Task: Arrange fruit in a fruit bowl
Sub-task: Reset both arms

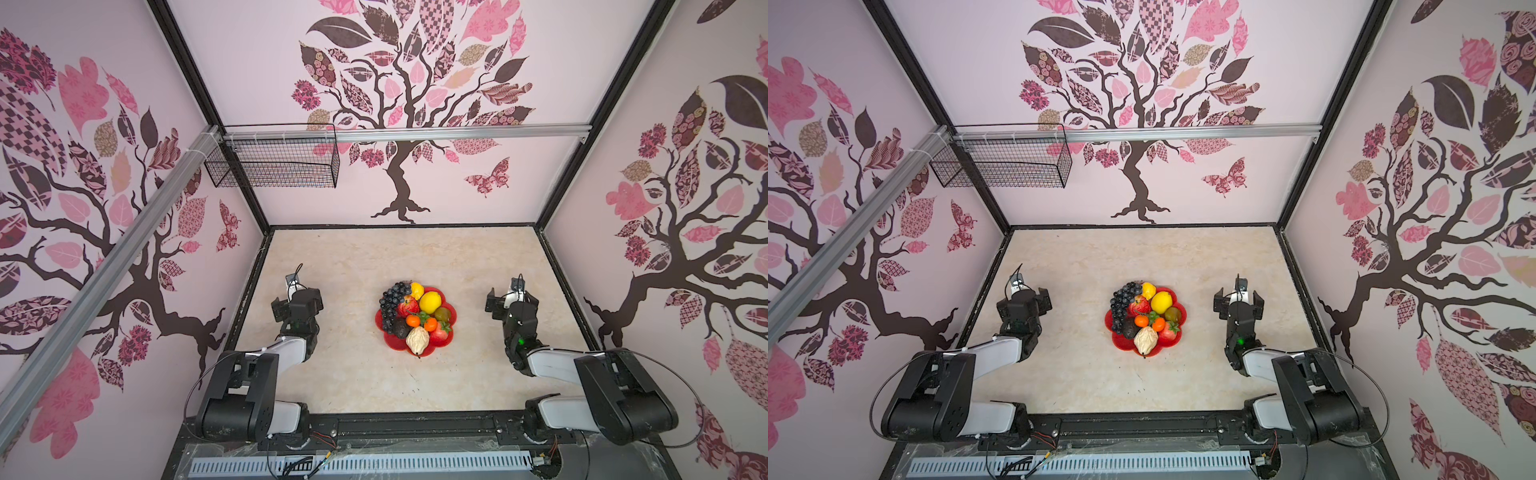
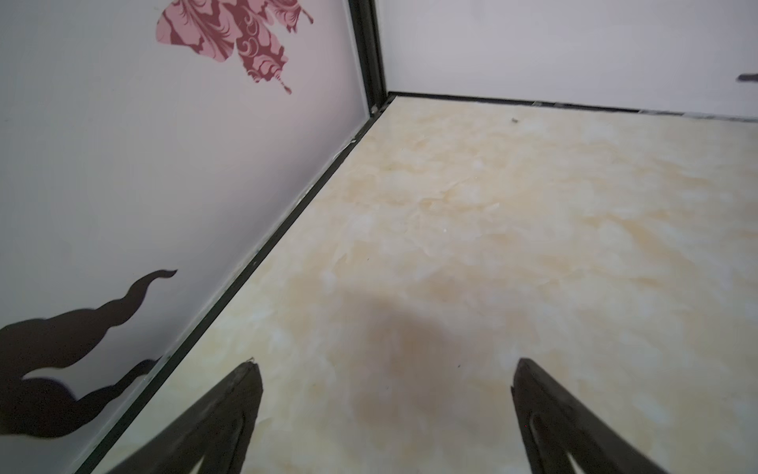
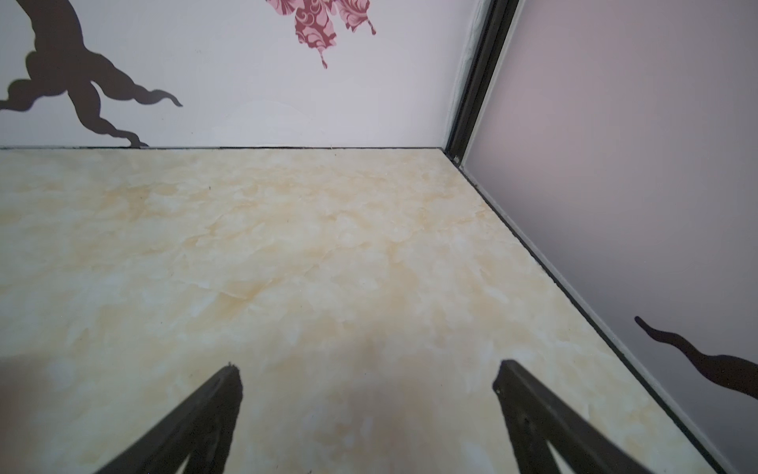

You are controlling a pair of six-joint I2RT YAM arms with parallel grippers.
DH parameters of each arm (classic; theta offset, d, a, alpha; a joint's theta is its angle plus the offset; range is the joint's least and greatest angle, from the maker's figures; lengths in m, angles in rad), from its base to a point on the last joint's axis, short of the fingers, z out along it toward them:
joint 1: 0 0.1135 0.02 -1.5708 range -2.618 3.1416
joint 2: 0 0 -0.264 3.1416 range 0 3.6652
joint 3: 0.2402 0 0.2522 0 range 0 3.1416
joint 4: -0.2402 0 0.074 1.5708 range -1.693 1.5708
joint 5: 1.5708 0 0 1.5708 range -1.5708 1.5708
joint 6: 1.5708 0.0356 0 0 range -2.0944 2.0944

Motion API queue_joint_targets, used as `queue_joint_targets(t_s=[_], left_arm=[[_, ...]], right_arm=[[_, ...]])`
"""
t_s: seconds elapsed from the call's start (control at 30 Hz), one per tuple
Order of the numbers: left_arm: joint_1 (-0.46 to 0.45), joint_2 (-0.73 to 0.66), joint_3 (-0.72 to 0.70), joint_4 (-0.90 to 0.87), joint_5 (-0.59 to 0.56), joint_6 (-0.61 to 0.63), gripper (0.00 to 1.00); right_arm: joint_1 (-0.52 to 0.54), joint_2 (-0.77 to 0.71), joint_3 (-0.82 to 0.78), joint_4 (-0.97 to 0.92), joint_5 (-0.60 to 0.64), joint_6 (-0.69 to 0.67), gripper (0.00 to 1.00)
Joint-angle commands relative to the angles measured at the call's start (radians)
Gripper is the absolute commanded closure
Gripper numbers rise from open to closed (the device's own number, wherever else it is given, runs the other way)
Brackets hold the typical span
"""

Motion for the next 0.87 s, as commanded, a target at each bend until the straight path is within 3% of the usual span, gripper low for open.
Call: queue_joint_targets(t_s=[0.0,0.1,0.17,0.27,0.83], left_arm=[[0.049,0.139,-0.022,0.264,0.188,0.012,0.02],[0.063,0.121,-0.018,0.196,0.213,-0.002,0.02],[0.063,0.145,-0.028,0.271,0.210,0.007,0.02],[0.063,0.128,-0.025,0.227,0.212,0.003,0.02],[0.062,0.123,-0.022,0.215,0.213,0.001,0.02]], right_arm=[[-0.022,0.076,0.001,0.143,-0.189,-0.018,0.00],[-0.068,0.196,-0.018,0.308,-0.189,0.027,0.00],[-0.092,0.246,0.004,0.331,-0.191,0.052,0.00],[-0.114,0.214,0.068,0.146,-0.198,0.089,0.00],[-0.115,0.214,0.058,0.166,-0.189,0.087,0.00]])
